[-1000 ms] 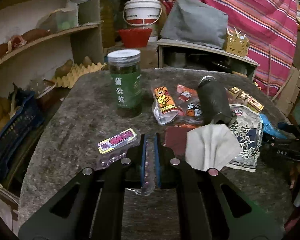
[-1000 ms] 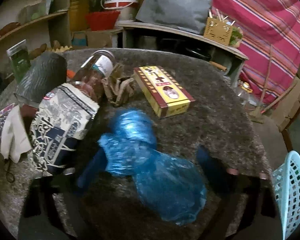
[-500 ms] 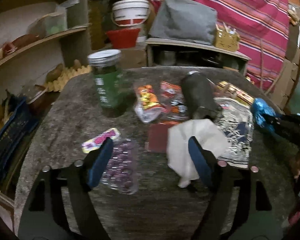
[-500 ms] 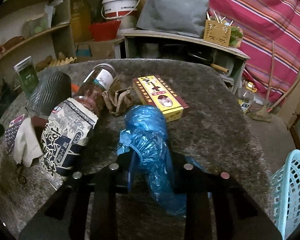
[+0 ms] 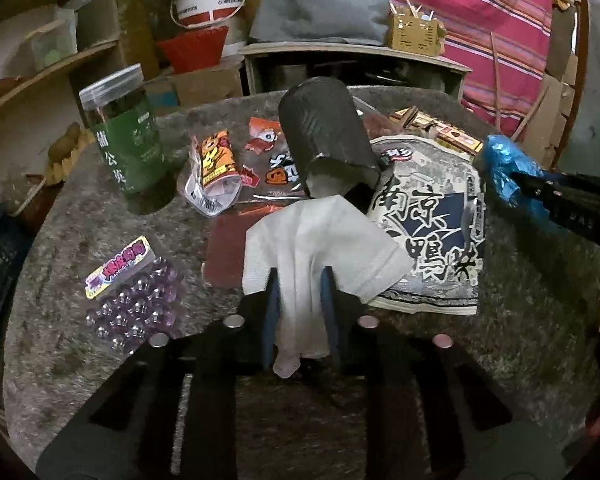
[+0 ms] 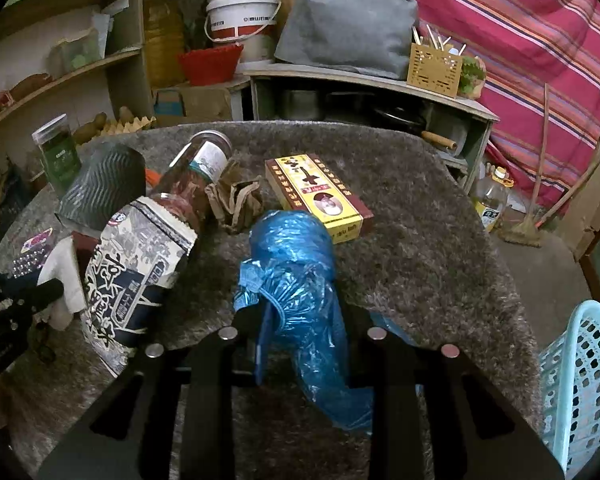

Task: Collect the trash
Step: 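Lift the white cloth with the left tool while the right tool lifts the blue bag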

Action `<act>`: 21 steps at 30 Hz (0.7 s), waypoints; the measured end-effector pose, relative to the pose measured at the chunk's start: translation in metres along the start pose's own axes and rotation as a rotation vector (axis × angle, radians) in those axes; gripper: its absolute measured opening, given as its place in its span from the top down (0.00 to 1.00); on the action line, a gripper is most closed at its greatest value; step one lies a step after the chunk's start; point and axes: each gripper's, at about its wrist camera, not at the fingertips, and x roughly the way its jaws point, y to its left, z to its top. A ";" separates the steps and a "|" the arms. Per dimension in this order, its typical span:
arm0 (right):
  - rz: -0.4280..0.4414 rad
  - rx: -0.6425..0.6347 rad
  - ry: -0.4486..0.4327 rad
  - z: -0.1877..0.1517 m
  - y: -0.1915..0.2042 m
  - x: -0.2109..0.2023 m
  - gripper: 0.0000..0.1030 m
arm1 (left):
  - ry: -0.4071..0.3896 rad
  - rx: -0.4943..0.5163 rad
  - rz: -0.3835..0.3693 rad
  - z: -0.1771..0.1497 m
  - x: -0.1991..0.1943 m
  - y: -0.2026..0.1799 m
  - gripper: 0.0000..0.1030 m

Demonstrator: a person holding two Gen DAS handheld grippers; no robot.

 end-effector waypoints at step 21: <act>-0.035 -0.017 -0.108 0.001 0.004 -0.032 0.74 | -0.184 -0.152 0.167 0.013 -0.064 0.040 0.87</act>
